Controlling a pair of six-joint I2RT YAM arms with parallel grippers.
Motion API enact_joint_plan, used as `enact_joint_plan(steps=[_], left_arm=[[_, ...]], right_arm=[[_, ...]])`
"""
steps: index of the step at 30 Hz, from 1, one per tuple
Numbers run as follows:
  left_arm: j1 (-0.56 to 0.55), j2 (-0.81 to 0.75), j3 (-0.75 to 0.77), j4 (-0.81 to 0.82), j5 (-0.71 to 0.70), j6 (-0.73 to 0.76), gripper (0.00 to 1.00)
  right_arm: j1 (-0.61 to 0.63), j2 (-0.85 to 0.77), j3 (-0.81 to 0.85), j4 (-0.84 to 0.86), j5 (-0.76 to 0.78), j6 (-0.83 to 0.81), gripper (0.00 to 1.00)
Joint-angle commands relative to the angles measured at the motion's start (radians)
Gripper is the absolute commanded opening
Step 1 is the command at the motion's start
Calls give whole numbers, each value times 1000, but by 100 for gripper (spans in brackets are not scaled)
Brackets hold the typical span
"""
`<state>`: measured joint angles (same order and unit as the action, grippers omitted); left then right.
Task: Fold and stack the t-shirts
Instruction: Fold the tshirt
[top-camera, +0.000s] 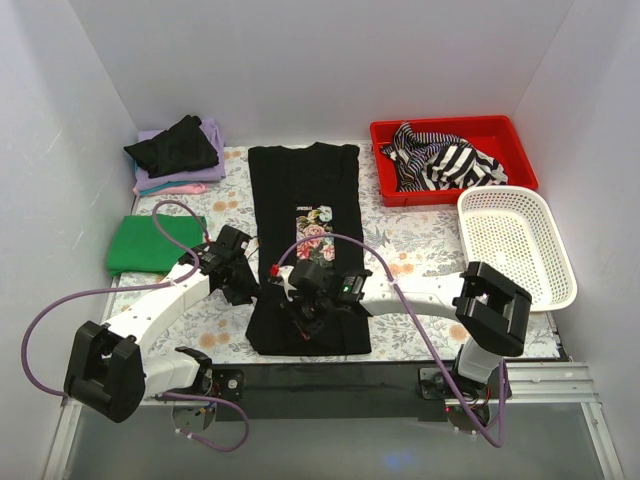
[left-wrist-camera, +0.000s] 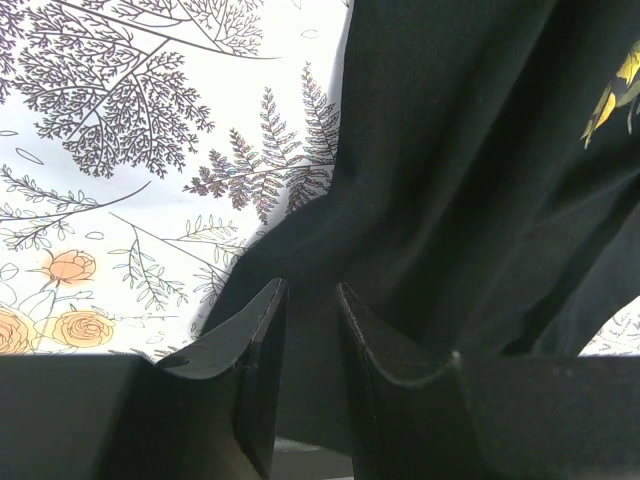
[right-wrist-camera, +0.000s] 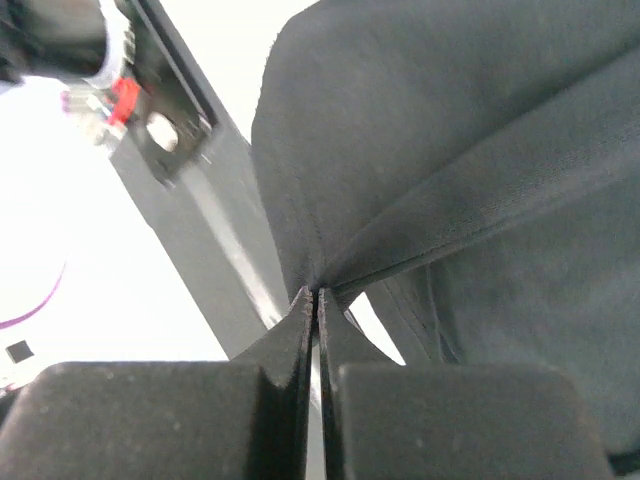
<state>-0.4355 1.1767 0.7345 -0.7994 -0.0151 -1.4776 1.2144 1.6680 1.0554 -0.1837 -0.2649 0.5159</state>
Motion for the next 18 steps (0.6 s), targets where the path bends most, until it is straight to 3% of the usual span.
enact_joint_plan(steps=[1,6,7,8,10,11,12,16,18], left_arm=[[-2,0,25,14,-6,11,25],[-2,4,26,9,-5,14,25],[-3,5,26,11,-6,13,25],[-3,3,23,14,-3,13,25],[-3,6,17,20,3,13,25],[-2,15,22,17,6,13,25],[-2,15,23,12,7,11,25],[-2,-11,16,2,14,14,25],[-2,-22,13,-3,14,14,25]], right_arm=[[22,27,-28,-120,-4,5,1],[40,29,-47,-155,61,47,1],[42,29,-52,-149,64,47,7],[42,29,-46,-148,72,46,27],[42,38,-34,-168,114,49,31],[42,38,-17,-199,128,49,42],[43,24,-9,-220,192,52,46],[42,-63,9,-304,346,55,54],[30,-121,-3,-365,451,61,62]])
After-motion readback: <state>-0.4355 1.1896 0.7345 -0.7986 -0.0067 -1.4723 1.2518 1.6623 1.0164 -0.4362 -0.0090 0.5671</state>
